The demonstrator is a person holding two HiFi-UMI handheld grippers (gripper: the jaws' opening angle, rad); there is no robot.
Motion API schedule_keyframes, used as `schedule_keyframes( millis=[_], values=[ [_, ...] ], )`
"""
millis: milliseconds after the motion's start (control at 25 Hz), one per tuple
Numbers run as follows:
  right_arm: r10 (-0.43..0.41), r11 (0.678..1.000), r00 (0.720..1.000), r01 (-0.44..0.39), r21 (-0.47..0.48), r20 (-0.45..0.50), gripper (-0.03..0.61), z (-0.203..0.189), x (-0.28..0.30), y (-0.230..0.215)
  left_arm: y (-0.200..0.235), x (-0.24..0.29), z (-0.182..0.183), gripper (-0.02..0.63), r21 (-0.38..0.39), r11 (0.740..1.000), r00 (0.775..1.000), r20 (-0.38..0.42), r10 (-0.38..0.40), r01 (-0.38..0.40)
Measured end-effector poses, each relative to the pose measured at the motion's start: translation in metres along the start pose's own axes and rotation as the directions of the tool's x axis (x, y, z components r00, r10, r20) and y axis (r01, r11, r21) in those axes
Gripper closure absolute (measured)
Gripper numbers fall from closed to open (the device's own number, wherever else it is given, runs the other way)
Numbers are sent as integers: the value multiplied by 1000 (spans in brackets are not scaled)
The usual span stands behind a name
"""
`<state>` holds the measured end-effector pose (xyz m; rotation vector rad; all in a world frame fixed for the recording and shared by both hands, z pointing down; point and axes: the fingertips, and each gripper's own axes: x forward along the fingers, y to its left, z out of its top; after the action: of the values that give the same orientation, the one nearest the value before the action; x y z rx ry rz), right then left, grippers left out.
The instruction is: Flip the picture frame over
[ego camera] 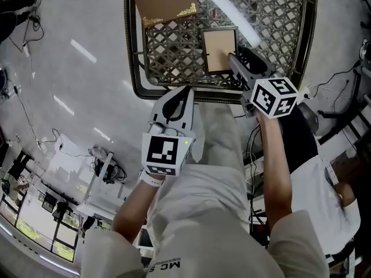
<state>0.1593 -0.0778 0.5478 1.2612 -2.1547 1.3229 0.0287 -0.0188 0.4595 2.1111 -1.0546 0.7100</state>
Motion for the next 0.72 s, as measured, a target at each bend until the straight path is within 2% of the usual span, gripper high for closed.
schedule_keyframes(
  millis=[200,440,560,720],
  values=[
    [-36,999,999,37,-36,22,371,11,-17,14,4,-11,15,592,11,1000,1000,26,1,-1],
    [-73,992,992,83,-99,102,537,34,-54,43,8,-38,40,592,30,999,997,78,11,-13],
    [-72,989,985,91,-117,154,552,49,-77,66,9,-57,56,592,46,999,993,115,12,-18],
    [-72,974,979,110,-197,192,560,65,-109,99,5,-85,77,592,59,998,986,164,4,-14]
  ],
)
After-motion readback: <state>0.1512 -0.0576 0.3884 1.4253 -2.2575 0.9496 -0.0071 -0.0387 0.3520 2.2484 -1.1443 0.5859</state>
